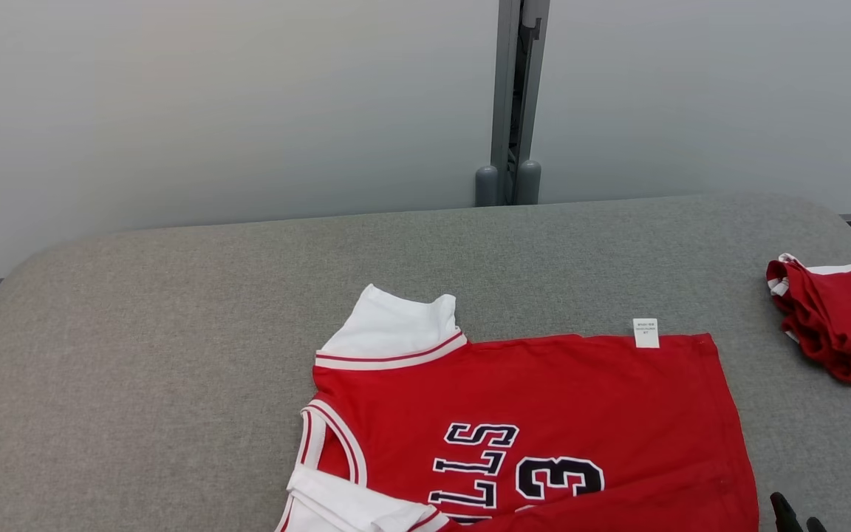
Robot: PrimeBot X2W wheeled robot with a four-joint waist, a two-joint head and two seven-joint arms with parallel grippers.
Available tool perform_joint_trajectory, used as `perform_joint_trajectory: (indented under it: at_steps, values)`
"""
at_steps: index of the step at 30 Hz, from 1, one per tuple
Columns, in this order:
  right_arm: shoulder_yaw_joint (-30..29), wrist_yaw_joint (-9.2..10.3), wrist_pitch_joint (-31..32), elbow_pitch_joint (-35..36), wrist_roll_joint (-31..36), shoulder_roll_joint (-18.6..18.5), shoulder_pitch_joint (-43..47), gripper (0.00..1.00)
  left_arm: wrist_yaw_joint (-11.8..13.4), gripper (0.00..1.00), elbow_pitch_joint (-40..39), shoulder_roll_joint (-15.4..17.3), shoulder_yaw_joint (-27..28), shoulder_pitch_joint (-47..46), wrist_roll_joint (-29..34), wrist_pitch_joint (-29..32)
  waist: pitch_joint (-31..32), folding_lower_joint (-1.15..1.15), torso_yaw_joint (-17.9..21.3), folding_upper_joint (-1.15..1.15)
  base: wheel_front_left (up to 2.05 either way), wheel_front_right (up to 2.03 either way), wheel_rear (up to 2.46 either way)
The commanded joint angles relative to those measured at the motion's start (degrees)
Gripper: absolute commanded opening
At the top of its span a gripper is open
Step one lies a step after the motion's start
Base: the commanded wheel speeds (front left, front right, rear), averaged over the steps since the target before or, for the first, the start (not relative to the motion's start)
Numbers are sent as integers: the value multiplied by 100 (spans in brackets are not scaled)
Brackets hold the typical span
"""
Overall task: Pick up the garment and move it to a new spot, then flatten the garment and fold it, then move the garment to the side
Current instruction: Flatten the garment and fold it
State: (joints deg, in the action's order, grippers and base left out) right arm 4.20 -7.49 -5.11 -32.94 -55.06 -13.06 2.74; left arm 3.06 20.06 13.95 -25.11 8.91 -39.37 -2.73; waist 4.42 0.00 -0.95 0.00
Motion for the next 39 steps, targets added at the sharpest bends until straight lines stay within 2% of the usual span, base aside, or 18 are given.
perform_joint_trajectory:
  at_steps: [1,9,16,23,30,36,39]
  values:
    - [-46,1,-42,31,94,-56,-55,100,31,100,-60,54,25,-20,-13,10,4,0,4,0,0,0,0]
    - [-179,1,-308,532,819,-145,-264,100,196,100,-420,84,252,-382,119,-399,6,0,8,0,0,0,0]
    - [-82,1,-713,1318,2024,-231,-386,100,252,100,-580,-111,463,-805,190,-964,-96,0,83,0,0,0,0]
    - [-18,1,-820,1991,2947,12,-362,100,265,100,-439,-332,562,-1159,379,-1191,-308,0,214,0,0,0,0]
    - [69,1,-668,2408,3279,227,-486,100,268,100,37,-417,468,-1699,586,-1181,-721,0,392,0,0,0,0]
    - [156,1,-538,2813,3455,368,-761,100,463,100,688,-298,290,-2712,986,-832,-1328,0,617,0,0,0,0]
    - [202,1,-494,2955,3562,442,-894,100,428,100,1087,-243,127,-3258,1165,-531,-1567,0,743,0,0,0,0]
